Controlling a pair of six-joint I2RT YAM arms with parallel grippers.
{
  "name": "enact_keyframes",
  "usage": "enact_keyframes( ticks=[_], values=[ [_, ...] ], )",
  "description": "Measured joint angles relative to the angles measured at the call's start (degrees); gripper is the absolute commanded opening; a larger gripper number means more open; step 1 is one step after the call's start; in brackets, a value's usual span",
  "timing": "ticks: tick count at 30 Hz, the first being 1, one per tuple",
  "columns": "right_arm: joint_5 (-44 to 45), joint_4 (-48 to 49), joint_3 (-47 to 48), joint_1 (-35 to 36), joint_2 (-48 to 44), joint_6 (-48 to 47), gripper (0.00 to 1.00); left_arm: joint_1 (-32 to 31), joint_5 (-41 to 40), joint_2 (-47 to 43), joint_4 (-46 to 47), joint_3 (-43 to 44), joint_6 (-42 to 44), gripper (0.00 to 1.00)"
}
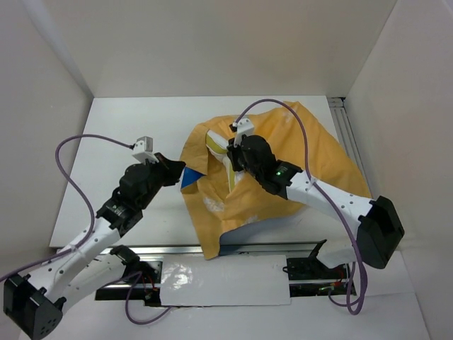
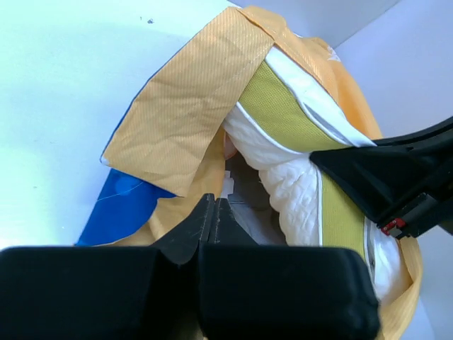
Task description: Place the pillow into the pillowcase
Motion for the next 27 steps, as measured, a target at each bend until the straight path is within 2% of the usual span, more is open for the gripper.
enact_keyframes(
  ticks=[4, 9, 13, 19, 20, 24, 27],
  values=[
    [-1.55, 2.05, -2.19, -0.42, -0.63, 0.35, 0.0, 0.92, 2.6, 0.9, -0.7, -0.11, 2.62, 0.0],
    [-5.7, 2.21, -2.8, -1.27, -2.73, 0.57, 0.0, 1.03, 10.05, 6.1, 3.02, -3.15, 5.42, 0.01],
    [-10.21, 2.12, -1.51, -2.08, -4.31, 0.5, 0.0, 0.26, 14.73, 9.31, 6.49, -3.63, 6.84, 0.18],
    [-15.96, 3.78, -1.42, -2.1, -7.85, 1.05, 0.0, -3.69, 18.67, 18.84, 11.39, 0.76, 7.21, 0.29],
    [-16.61, 4.24, -1.51, -2.12, -8.24, 1.09, 0.0, -4.31, 18.82, 20.44, 11.8, 1.53, 7.52, 0.37],
    [-18.38, 6.4, -1.86, -2.12, -8.76, 1.27, 0.0, -6.38, 15.37, 26.08, 10.03, 6.03, 8.15, 0.54],
    [-18.88, 7.17, -1.97, -2.16, -8.76, 1.25, 0.0, -7.32, 10.71, 28.48, 8.52, 8.24, 6.6, 0.63]
  ],
)
